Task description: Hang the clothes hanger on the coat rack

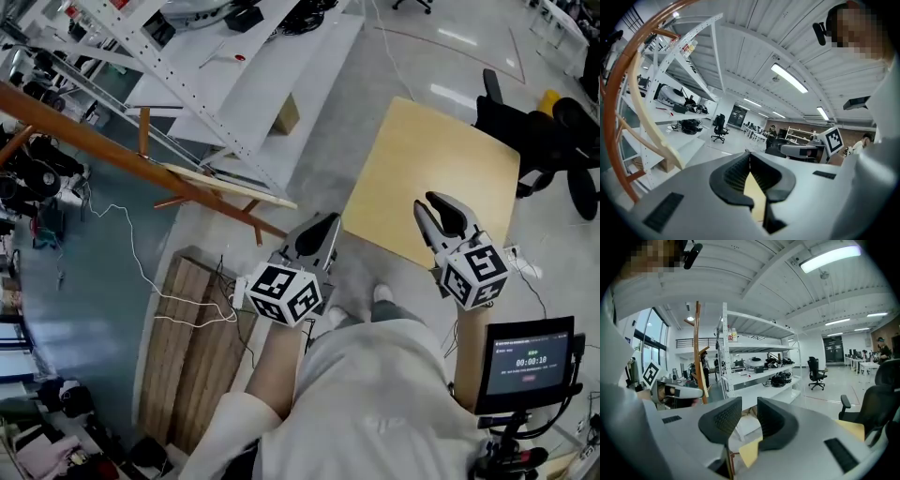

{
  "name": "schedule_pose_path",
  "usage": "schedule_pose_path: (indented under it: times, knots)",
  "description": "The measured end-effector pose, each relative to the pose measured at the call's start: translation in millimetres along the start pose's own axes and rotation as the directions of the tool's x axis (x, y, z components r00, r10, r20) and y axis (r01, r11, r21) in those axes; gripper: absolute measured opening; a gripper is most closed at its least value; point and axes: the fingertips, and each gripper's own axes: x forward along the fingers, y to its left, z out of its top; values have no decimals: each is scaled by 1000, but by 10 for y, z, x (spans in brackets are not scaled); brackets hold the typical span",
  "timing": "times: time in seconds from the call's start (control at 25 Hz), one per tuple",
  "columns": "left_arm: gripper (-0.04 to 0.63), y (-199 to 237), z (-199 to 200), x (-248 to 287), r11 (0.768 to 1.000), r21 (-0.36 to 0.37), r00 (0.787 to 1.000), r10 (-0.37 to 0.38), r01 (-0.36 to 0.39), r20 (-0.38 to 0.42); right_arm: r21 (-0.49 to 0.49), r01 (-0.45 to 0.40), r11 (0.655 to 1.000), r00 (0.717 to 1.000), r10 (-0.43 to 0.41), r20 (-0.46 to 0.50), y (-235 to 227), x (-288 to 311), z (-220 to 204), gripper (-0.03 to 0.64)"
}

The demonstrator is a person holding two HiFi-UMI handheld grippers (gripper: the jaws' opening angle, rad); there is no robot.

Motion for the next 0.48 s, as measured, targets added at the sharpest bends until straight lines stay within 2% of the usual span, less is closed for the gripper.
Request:
schedule_pose_path:
  times: [0.16, 0.28, 0.48]
  knots:
    - [8, -62, -61, 169, 999, -3, 999, -41, 41, -16, 13, 28, 1000, 999, -28, -22, -90, -30, -143, 110]
    - [8, -122, -124, 267, 998, -5, 997, -68, 68, -33, 16, 27, 1000, 998, -26, -54, -110, -56, -271, 64]
    - [8, -212, -162, 337, 993, -9, 992, -115, 114, -52, 38, 36, 999, 998, -33, -61, -131, -78, -326, 64]
